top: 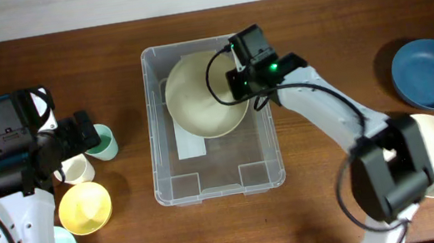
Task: Pack container
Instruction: 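Lift the cream bowl with the right gripper and place it in the bin, then move the right gripper to the blue bowl and grasp its rim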
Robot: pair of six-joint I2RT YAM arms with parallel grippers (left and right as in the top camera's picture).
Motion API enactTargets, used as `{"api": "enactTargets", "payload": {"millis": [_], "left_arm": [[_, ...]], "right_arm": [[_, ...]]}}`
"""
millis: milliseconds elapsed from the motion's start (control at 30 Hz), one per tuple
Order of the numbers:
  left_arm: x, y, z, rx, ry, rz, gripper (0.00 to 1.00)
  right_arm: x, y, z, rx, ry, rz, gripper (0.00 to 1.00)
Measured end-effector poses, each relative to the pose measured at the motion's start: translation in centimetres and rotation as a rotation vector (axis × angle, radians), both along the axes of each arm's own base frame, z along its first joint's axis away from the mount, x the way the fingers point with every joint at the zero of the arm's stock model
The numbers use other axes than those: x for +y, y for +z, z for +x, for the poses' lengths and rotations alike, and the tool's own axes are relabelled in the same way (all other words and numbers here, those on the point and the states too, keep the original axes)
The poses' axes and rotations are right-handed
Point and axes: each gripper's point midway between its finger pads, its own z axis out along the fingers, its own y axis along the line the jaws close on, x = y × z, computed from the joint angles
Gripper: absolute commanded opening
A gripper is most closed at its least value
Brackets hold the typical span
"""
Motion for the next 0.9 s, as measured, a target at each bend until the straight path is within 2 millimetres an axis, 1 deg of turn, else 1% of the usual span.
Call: {"api": "enactTargets", "payload": {"millis": [100,167,200,267,333,367,433,533,567,600,633,667,700,733,767,800,833,867,900], "left_arm": [[0.0,0.0,0.0,0.0,0.001,0.0,0.99],[0.0,0.0,0.0,0.0,0.0,0.0,0.99],[0.0,0.0,0.0,0.0,0.0,0.0,0.99],[0.0,0.0,0.0,0.0,0.0,0.0,0.99],[0.0,0.0,0.0,0.0,0.0,0.0,0.99],[0.0,0.0,0.0,0.0,0.0,0.0,0.99],[0.0,0.0,0.0,0.0,0.001,0.0,0.99],[0.0,0.0,0.0,0.0,0.0,0.0,0.99],[0.0,0.0,0.0,0.0,0.0,0.0,0.99],[0.0,0.0,0.0,0.0,0.001,0.0,0.99],[0.0,0.0,0.0,-0.001,0.0,0.0,0.99],[0.0,0.0,0.0,-0.001,0.0,0.0,0.99],[0.0,0.0,0.0,0.0,0.0,0.0,0.99],[0.0,0.0,0.0,0.0,0.0,0.0,0.99],[0.0,0.0,0.0,-0.001,0.0,0.0,0.99],[0.0,0.0,0.0,0.0,0.0,0.0,0.99],[0.0,0.0,0.0,0.0,0.001,0.0,0.99],[0.0,0.0,0.0,0.0,0.0,0.0,0.99],[0.0,0.0,0.0,0.0,0.0,0.0,0.99]], "right_arm": [[-0.1,-2.7,0.4,0.034,-0.013,-0.028,0.04],[0.0,-2.7,0.5,0.03,-0.012,-0.023,0.04],[-0.1,-2.7,0.5,0.03,-0.015,-0.026,0.1],[0.0,-2.7,0.6,0.027,-0.017,-0.02,0.28],[0.0,-2.6,0.6,0.024,-0.01,-0.023,0.31],[0.0,-2.7,0.4,0.031,-0.01,-0.023,0.35],[0.0,-2.4,0.2,0.049,-0.002,-0.028,0.38],[0.1,-0.9,0.2,0.059,0.01,-0.038,0.45],[0.1,0.3,0.3,0.06,0.022,-0.047,0.46],[0.2,2.1,0.6,0.044,0.029,-0.049,0.46],[0.1,3.1,0.8,0.035,0.033,-0.054,0.47],[-0.1,4.6,0.9,0.021,0.027,-0.061,0.48],[-0.5,6.7,1.1,-0.007,0.019,-0.069,0.5],[-1.1,8.9,1.3,-0.042,0.002,-0.076,0.6],[-1.7,10.8,1.5,-0.077,-0.015,-0.08,0.64],[-3.1,13.6,1.7,-0.129,-0.05,-0.086,0.64],[-5.0,15.6,1.9,-0.162,-0.094,-0.092,0.66],[-6.3,16.4,1.9,-0.174,-0.123,-0.101,0.67],[-8.2,16.9,1.9,-0.176,-0.166,-0.108,0.67]]}}
